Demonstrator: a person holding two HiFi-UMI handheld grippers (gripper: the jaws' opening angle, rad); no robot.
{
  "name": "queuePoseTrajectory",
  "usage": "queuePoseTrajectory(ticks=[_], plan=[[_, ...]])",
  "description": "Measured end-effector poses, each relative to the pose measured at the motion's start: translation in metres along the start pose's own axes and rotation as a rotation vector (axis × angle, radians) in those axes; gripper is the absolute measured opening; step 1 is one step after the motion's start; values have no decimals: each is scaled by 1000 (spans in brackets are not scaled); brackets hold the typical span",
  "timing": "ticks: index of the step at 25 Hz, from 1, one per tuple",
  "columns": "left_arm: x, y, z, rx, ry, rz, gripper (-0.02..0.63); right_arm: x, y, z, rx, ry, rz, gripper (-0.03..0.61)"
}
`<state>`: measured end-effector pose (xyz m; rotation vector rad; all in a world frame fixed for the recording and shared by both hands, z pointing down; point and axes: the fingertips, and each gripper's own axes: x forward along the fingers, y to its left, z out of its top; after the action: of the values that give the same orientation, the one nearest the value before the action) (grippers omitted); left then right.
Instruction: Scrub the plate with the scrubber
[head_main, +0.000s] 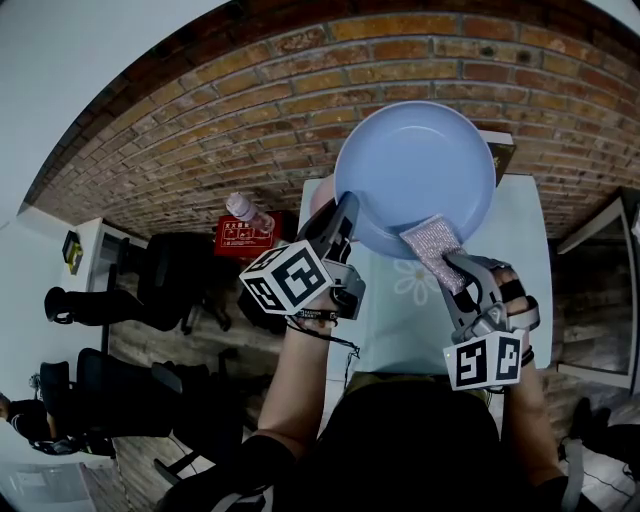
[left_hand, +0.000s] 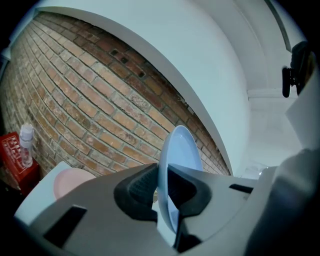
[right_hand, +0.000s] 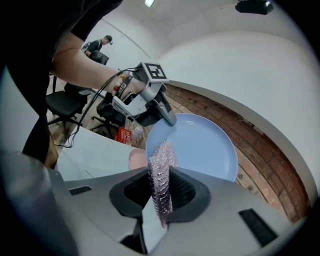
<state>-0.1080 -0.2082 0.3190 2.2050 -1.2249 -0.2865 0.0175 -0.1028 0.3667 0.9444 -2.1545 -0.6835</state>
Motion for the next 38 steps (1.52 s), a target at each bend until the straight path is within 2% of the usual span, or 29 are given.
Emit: queuePoseTrajectory(ticks=[7, 11, 17, 25, 31, 38], plan=[[3, -5, -8, 5, 20, -5, 46, 7, 34, 32, -57, -85, 112, 91], [3, -7, -9, 15, 33, -18, 46, 12, 44, 52, -85, -140, 138, 91], [2, -10, -15, 8, 52, -39, 44, 19, 33, 70, -111, -182, 101, 91], [-3, 5, -15, -64, 37, -29, 41, 26, 13, 67, -139, -151, 45, 91], [-4, 9, -15, -55, 37, -20, 43, 34, -7, 59, -139, -117, -13, 91], [0, -5, -23, -21, 72, -47, 43, 42, -44, 69, -146, -119, -84, 91]])
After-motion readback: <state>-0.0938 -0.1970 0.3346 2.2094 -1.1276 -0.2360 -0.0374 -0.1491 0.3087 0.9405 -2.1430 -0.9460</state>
